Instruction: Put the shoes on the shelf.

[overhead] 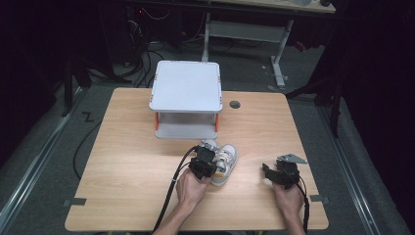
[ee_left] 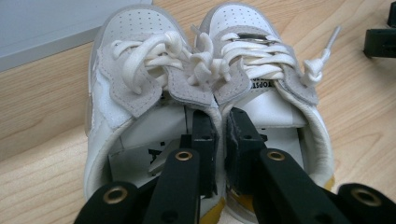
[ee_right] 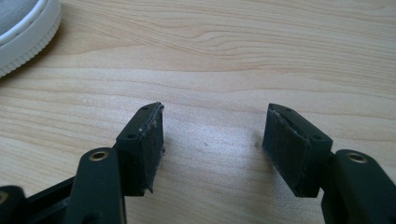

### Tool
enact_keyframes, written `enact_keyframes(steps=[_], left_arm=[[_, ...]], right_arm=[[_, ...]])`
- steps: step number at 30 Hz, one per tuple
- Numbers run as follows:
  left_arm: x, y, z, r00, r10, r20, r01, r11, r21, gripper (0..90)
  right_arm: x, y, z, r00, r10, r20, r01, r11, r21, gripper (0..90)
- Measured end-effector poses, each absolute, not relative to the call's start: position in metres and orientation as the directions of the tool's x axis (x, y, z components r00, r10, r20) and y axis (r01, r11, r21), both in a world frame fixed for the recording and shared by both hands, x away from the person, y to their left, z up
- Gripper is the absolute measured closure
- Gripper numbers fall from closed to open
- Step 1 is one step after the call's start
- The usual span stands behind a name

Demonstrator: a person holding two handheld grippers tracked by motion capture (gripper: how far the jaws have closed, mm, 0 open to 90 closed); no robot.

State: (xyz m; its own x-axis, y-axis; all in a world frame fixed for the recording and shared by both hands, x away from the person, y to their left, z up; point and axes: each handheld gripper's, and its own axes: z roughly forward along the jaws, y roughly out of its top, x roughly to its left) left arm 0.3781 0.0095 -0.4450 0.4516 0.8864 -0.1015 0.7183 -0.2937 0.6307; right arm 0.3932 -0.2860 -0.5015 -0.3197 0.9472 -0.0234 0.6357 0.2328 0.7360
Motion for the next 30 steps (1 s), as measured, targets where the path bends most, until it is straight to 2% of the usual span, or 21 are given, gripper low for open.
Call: enact_keyframes(steps=[12,30], left_arm=[[0.368,0.031,-0.443,0.465,0.882,-0.072,0.699,-0.316,0.642,83.1],[0.37,0.062,-0.426,0.465,0.882,-0.076,0.68,-0.301,0.668,83.1]], right_arm=[[0.393,-0.286,-0.502,-0.32,0.947,-0.023,0.636,0.233,0.736,38.2],[0.394,-0.286,-0.501,-0.321,0.947,-0.019,0.638,0.231,0.734,37.6]])
